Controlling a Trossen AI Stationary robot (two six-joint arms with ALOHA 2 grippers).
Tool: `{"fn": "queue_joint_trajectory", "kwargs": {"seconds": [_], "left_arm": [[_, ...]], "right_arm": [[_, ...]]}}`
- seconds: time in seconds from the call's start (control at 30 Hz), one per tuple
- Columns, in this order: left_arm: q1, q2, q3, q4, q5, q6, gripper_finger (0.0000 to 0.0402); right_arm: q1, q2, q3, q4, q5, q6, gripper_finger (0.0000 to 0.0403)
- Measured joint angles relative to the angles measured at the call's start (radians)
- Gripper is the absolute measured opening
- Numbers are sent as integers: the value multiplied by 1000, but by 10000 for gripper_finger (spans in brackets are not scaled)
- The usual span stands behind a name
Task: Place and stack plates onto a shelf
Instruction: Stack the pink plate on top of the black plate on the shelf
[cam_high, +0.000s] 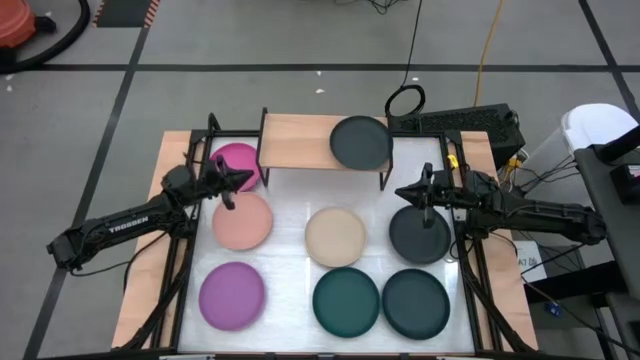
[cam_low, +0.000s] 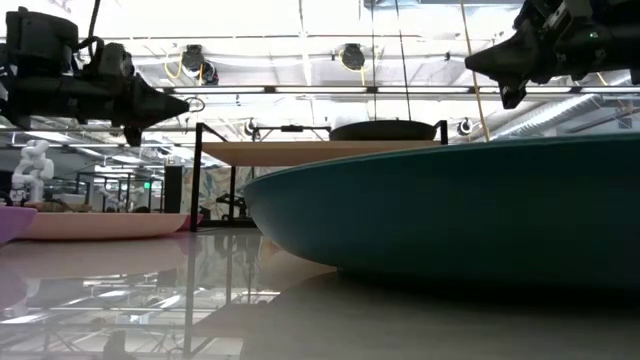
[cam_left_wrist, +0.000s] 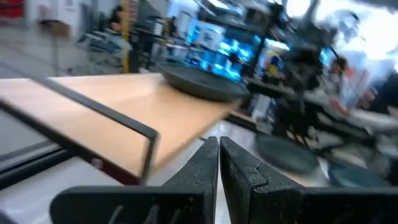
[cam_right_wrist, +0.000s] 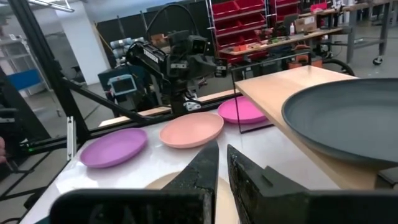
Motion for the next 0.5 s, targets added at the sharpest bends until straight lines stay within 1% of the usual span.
{"fn": "queue_joint_trajectory", "kwargs": {"seconds": [0.07, 0.13, 0.2, 0.23, 0.3, 0.43, 0.5], "left_arm": [[0, 0, 0, 23, -46, -42, 21], [0, 0, 8, 35, -65, -51, 21], [0, 0, 46, 3, -65, -40, 21], [0, 0, 78, -38, -65, -28, 21], [0, 0, 165, -176, -62, 15, 21], [0, 18, 421, -563, -59, 149, 21], [0, 42, 542, -721, -62, 177, 21]], "right_arm": [[0, 0, 0, 0, 0, -13, 20], [0, 0, 0, -1, 0, -15, 20], [0, 0, 0, -8, 0, -15, 20], [0, 0, 0, -13, 0, -15, 20], [0, 0, 0, -22, 1, -17, 20], [0, 0, 0, -24, 1, -23, 20], [0, 0, 0, -24, 2, -23, 20]]}}
